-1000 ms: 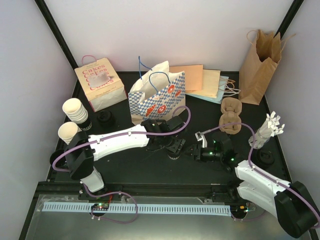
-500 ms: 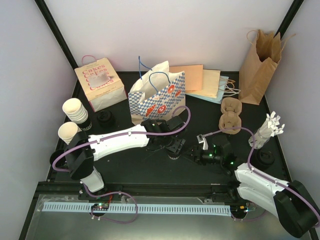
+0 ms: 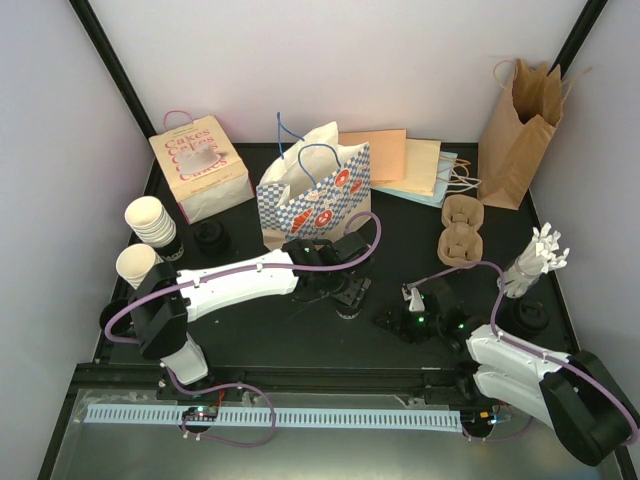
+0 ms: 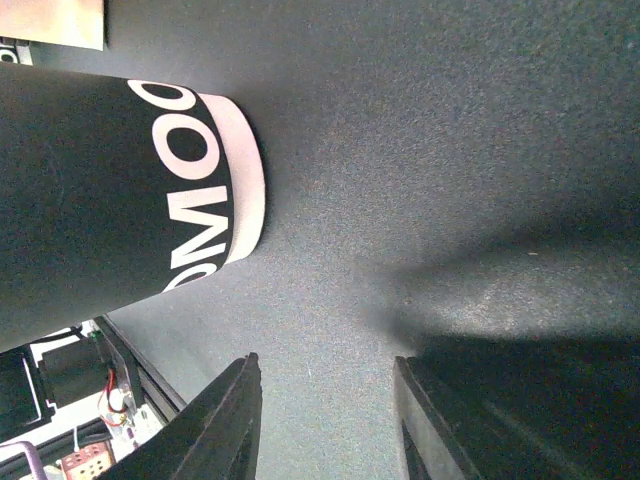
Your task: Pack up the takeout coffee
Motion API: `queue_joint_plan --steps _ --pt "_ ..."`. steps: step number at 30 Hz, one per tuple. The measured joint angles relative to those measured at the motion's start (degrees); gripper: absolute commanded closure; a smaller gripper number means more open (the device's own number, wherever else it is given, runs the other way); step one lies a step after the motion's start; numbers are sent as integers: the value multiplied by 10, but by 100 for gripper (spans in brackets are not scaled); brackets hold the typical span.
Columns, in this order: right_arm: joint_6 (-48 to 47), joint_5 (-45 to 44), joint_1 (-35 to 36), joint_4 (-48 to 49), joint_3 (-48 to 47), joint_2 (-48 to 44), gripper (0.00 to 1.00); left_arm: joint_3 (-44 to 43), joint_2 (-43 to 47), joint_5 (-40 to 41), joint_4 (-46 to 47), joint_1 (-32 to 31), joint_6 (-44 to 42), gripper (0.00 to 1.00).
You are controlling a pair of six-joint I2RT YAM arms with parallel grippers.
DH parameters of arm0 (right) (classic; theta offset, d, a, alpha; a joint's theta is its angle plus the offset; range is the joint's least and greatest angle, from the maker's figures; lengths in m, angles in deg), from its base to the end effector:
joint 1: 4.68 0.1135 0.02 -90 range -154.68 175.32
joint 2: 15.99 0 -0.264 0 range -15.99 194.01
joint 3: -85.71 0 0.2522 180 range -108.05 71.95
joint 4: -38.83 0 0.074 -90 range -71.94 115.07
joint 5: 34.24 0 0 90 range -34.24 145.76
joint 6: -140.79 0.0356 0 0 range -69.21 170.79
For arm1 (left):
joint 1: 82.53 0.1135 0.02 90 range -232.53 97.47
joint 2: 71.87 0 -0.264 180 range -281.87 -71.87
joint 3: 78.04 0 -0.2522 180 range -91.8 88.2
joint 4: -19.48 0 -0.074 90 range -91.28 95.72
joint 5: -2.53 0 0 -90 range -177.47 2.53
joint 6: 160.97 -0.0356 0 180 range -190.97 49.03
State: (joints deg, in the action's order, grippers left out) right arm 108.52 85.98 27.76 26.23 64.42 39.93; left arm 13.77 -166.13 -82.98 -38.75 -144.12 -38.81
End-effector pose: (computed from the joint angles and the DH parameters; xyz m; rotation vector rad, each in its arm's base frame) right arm 0.1176 0.0960 0.1119 0.3118 2.6911 1.2607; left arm 0.1632 -0.2959 0.2514 0.6755 2.6692 -0.3846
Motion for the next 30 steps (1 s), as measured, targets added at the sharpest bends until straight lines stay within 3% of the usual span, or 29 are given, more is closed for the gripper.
queue_joint_plan --steps 17,24,30 --pt "-42 -17 16 -33 -33 31 59 1 0 0 3 0 0 33" --pt "-87 -16 17 -103 -83 -28 42 1 0 1 3 0 -1 33" --pt "-146 -30 17 -166 -160 -84 40 1 0 2 3 0 -7 31"
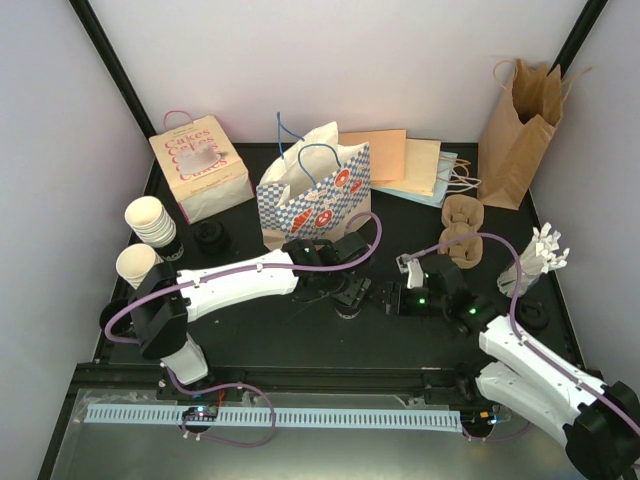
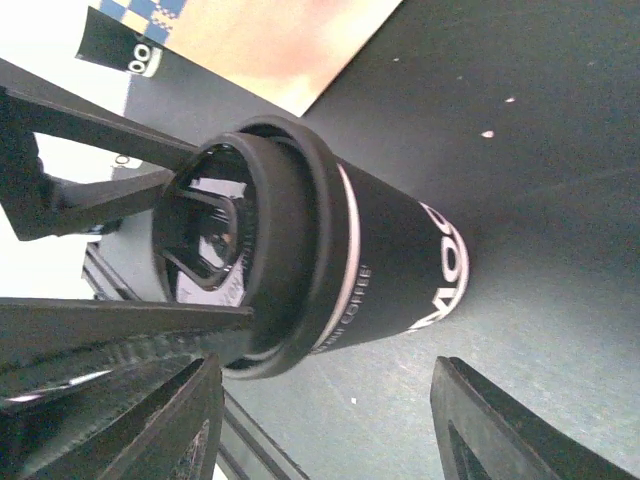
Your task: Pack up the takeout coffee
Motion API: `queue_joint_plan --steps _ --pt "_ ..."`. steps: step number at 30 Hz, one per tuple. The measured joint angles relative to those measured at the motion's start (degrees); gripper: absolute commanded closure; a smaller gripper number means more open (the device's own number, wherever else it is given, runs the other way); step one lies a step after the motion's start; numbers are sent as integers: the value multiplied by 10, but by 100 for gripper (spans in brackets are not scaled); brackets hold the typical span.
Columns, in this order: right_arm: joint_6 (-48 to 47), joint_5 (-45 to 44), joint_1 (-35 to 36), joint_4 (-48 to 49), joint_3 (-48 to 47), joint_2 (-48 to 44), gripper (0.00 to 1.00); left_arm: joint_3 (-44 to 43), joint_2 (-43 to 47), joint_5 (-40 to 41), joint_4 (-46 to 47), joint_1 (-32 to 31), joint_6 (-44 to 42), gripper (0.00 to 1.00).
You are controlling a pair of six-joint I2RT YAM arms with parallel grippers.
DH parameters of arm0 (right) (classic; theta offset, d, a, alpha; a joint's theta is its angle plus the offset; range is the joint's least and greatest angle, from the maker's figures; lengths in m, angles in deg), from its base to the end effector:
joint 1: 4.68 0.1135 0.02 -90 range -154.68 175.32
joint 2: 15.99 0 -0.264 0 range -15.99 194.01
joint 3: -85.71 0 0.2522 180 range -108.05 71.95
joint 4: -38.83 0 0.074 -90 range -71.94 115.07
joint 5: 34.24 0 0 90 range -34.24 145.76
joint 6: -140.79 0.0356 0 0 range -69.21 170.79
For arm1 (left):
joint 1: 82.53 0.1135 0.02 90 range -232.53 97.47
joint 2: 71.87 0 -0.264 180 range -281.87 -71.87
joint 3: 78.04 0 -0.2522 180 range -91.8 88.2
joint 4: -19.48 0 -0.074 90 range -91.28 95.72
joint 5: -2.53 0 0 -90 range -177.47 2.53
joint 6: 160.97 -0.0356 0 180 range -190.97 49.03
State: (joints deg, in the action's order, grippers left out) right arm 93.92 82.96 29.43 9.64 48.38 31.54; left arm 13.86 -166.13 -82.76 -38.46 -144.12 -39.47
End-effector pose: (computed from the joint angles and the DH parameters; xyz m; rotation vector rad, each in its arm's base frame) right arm 0.1330 0.1097 0.1965 -0.0873 2.4815 1.1943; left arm 0.1635 -0.2961 0.2512 0.6880 2.6596 -0.3808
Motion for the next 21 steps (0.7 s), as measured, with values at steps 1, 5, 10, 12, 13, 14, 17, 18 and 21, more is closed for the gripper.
queue_joint_plan --steps 1,5,10,12,13,14,17,18,21 --pt "-9 -6 0 -12 -5 -4 39 0 0 0 0 0 0 31" --pt "-33 -40 0 -67 -10 -20 36 -2 0 0 -3 0 -4 30" --pt "-52 -101 0 -132 -28 -66 33 -10 -4 -3 -12 0 -10 30" --pt "-58 -125 0 -150 -40 -83 32 -13 -6 -3 -17 0 -11 30" --pt "-60 -136 0 -156 -46 -90 31 -14 -7 -3 -17 0 -12 29" --pt "-62 -145 0 -160 -51 -95 31 -16 -8 -3 -20 0 -13 26" --pt "-67 -165 0 -169 -59 -100 31 -20 -9 -3 -28 0 -15 20" --pt "-68 -169 0 -172 -59 -100 31 -22 -10 -3 -30 0 -16 19" --pt "-71 -181 0 -183 -60 -96 30 -25 -11 -4 -36 0 -19 15"
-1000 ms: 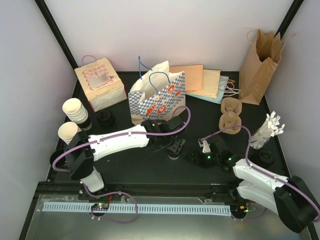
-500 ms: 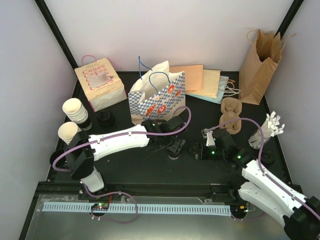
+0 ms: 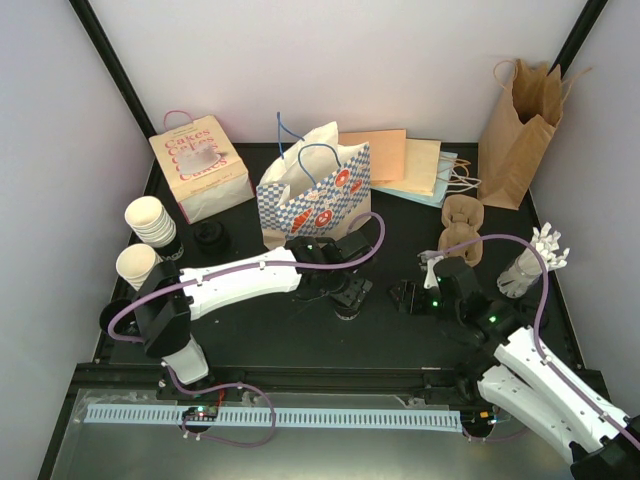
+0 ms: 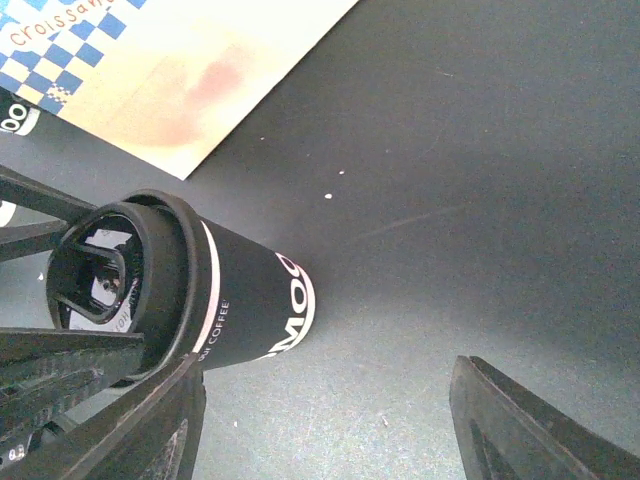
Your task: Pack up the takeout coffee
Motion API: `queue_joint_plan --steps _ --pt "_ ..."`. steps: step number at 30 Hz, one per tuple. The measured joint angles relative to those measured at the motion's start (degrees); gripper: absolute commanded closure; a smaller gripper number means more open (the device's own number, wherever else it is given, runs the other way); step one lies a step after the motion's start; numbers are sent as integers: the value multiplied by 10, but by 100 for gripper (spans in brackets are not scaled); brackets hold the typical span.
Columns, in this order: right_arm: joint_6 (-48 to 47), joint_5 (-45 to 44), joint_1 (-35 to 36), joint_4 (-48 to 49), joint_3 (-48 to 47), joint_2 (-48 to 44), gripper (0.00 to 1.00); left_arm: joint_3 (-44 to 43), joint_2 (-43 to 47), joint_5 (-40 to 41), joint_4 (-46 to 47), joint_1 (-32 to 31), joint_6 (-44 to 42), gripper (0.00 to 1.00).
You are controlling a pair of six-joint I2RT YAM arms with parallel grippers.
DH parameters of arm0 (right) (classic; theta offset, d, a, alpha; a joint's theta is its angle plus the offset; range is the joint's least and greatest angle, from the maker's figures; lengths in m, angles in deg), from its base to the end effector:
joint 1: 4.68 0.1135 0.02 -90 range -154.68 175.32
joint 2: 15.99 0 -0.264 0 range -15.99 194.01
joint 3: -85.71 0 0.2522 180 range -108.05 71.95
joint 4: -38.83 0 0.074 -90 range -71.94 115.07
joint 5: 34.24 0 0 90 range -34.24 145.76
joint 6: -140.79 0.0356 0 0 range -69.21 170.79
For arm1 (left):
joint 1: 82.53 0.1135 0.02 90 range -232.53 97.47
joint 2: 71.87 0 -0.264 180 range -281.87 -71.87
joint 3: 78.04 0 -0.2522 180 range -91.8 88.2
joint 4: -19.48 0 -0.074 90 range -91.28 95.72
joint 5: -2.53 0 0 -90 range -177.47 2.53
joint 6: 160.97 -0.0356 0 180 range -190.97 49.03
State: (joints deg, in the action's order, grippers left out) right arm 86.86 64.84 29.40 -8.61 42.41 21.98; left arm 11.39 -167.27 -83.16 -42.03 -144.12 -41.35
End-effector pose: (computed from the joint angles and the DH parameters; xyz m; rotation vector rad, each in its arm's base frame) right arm 0.1161 0.0853 0.2262 -0.0435 2.4322 0.7784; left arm 0.1642 -0.2979 0.2548 0.7444 2.6781 -0.3428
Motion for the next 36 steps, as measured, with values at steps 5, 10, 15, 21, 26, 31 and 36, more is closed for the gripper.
queue_joint_plan --steps 5,10,15,21,26,31,36 --pt "-1 -15 0 -12 -8 0 16 -4 0 -2 -10 0 -3 7" --pt "0 -23 0 -16 -13 -1 0 -17 0 -3 -20 0 -5 1" --pt "-3 -26 0 -19 -18 1 0 -22 6 -4 -24 0 -5 1" --pt "-11 -24 0 -24 -31 13 0 -28 31 -2 -35 0 -5 1" --pt "-38 -17 2 -31 -75 53 0 -28 88 10 -47 9 -6 1" --pt "-65 -29 56 -46 -148 131 0 -14 184 24 -49 47 -9 1" --pt "-80 -62 148 -66 -217 218 0 35 296 32 -49 111 -20 1"
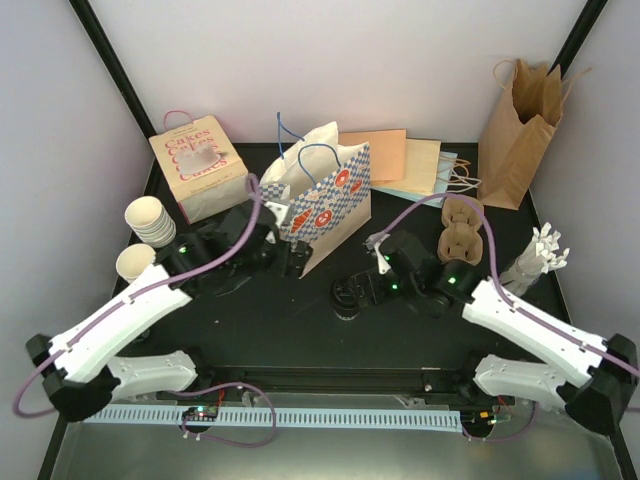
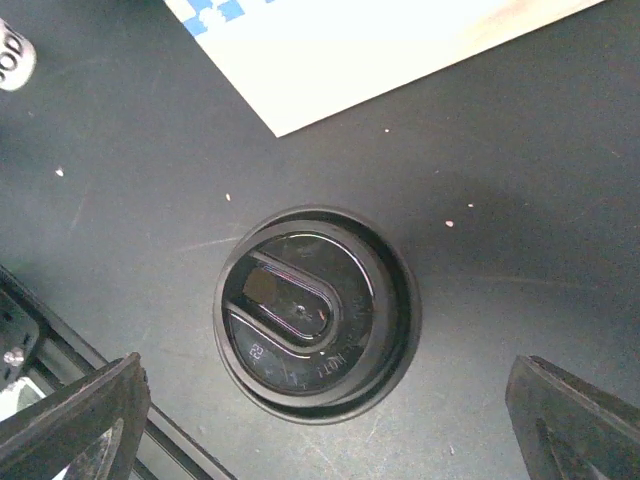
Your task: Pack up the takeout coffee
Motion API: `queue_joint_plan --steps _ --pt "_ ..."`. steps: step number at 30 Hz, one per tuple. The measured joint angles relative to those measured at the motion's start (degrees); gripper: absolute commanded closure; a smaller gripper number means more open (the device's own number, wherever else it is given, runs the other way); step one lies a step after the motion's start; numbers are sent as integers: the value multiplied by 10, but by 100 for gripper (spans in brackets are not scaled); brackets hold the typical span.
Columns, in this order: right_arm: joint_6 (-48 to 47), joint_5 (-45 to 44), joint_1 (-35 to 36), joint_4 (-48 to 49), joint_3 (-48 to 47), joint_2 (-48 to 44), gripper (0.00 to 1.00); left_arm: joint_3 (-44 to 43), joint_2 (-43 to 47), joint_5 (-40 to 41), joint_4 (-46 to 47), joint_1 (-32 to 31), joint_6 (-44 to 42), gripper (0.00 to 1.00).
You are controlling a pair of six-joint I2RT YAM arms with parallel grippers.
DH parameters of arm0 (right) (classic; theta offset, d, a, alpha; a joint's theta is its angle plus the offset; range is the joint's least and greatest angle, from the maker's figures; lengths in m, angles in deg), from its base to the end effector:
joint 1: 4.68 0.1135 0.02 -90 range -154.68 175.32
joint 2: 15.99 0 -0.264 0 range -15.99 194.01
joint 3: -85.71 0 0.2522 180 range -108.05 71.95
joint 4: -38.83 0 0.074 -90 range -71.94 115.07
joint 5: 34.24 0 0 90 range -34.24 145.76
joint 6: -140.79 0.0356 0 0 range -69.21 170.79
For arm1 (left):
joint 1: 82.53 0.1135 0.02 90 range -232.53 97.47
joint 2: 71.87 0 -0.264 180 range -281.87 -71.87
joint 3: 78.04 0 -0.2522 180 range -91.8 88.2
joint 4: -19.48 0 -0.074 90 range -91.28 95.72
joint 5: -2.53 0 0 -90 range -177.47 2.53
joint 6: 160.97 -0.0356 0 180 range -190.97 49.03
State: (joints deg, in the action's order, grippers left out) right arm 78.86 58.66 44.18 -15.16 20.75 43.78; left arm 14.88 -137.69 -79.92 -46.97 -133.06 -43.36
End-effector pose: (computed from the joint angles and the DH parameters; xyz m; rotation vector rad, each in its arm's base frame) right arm 0.1371 0.1596 0.2820 -0.4809 2.4879 0.6426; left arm 0.1460 -0.1699 0.3682 0.4143 2.3735 -0.5025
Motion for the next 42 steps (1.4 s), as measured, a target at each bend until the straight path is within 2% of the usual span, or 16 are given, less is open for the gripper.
queue_joint_plan --steps 6,14,42 --pt "-10 -31 47 -25 -40 72 0 47 79 -6 -3 83 -20 1" --pt "-11 -53 80 -42 -68 128 0 96 114 -42 -4 138 -36 1" --pt "3 -84 96 -63 -82 169 2 136 137 -78 1 172 -59 1"
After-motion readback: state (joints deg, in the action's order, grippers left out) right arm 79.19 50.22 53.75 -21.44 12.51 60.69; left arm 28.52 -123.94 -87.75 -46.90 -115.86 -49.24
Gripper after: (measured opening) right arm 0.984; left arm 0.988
